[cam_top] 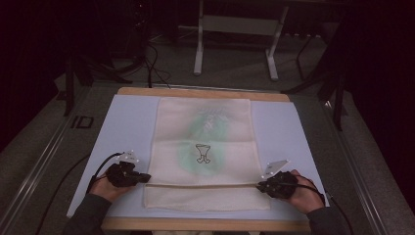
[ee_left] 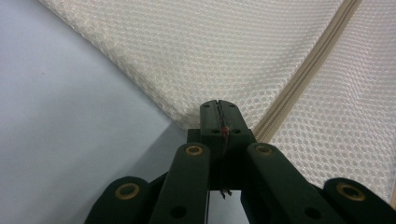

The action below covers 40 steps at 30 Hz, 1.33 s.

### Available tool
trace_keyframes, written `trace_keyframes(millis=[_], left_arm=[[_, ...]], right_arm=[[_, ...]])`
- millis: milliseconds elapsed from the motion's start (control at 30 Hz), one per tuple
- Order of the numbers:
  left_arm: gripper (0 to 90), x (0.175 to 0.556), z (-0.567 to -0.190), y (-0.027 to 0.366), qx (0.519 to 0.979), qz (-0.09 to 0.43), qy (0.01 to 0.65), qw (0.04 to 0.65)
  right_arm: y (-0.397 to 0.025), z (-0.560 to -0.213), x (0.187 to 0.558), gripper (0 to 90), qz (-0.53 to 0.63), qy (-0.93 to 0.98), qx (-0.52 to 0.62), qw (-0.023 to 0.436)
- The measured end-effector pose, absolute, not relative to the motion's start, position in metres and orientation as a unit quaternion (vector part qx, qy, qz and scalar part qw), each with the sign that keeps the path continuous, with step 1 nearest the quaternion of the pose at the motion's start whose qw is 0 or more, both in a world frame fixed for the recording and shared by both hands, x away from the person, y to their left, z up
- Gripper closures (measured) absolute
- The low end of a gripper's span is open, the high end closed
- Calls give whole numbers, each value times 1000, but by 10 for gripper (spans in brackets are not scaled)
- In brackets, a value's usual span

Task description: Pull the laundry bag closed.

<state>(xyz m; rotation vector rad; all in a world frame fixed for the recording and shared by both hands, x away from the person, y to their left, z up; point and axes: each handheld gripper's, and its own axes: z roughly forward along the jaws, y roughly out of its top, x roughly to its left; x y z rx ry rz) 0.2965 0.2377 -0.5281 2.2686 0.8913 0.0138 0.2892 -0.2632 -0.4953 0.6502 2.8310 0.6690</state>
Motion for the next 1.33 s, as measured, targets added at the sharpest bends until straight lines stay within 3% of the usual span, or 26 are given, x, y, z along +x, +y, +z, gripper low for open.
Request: trace_keyframes(millis=[300, 433, 633, 900, 1100, 1333], left_arm=[[900, 297, -529, 239, 871, 2, 345, 350], [900, 297, -529, 239, 872, 3, 339, 353], [894, 296, -527, 238, 873, 7, 334, 355], [875, 296, -525, 242, 865, 13, 339, 370], [830, 298, -524, 247, 854, 50, 362, 370], [760, 304, -526, 254, 820, 168, 427, 343]], right_arm=[[-276, -501, 288, 816, 255, 937, 230, 62], [-279, -505, 288, 700, 276, 930, 238, 52], [-289, -506, 289, 622, 313, 912, 261, 49], [-296, -509, 292, 619, 347, 887, 297, 71], [-299, -512, 294, 615, 351, 876, 317, 93], [-305, -520, 298, 611, 342, 852, 366, 149]])
